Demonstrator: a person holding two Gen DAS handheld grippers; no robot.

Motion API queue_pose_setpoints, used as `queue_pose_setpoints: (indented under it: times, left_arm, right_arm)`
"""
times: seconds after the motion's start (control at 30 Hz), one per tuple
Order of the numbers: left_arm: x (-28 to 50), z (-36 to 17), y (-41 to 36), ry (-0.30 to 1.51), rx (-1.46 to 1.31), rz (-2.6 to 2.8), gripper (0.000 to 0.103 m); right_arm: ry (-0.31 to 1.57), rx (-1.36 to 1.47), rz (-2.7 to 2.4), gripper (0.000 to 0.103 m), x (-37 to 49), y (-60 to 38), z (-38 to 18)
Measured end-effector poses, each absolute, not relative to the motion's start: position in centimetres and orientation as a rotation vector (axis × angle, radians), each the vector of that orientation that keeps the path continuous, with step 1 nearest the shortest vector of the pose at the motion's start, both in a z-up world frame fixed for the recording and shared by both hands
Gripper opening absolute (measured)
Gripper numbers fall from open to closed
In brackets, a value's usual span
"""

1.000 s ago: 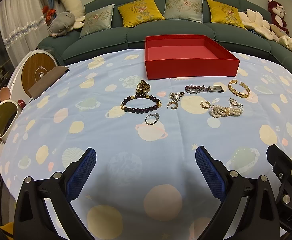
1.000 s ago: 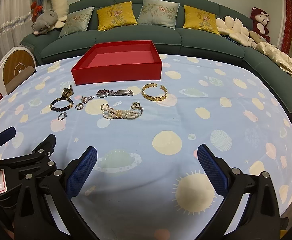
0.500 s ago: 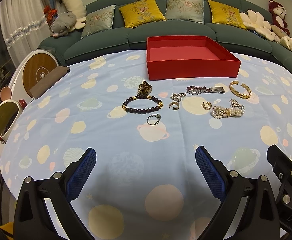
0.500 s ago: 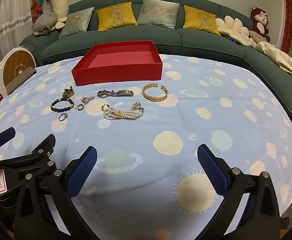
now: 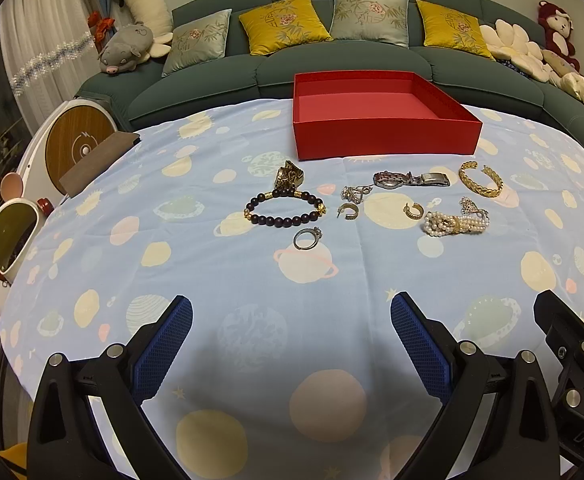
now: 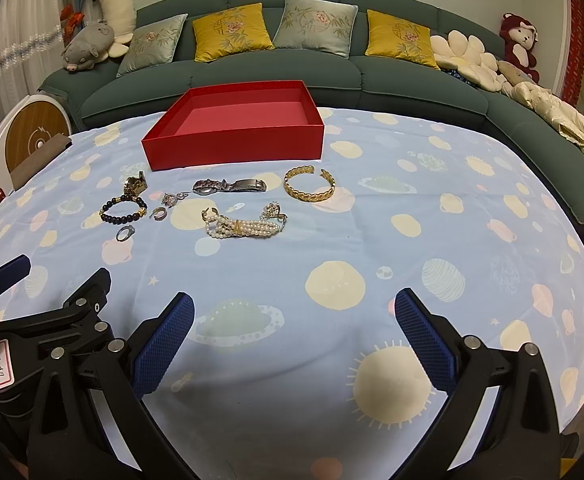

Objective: Organize jewelry

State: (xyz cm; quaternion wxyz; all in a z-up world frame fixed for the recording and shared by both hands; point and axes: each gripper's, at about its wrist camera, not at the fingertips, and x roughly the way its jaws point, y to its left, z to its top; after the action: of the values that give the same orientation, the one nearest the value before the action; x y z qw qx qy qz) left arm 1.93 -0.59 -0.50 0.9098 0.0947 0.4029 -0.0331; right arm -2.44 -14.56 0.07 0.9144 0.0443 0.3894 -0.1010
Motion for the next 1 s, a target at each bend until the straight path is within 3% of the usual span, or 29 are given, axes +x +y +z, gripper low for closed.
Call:
queue_pose_setpoints:
  times: [1.0]
  left_arm:
    - [2.11, -0.76, -0.46, 0.841, 0.182, -0.071, 0.097]
  right_arm:
    - [0.824, 0.128, -0.196, 0.098, -1.96, -14.79, -0.47]
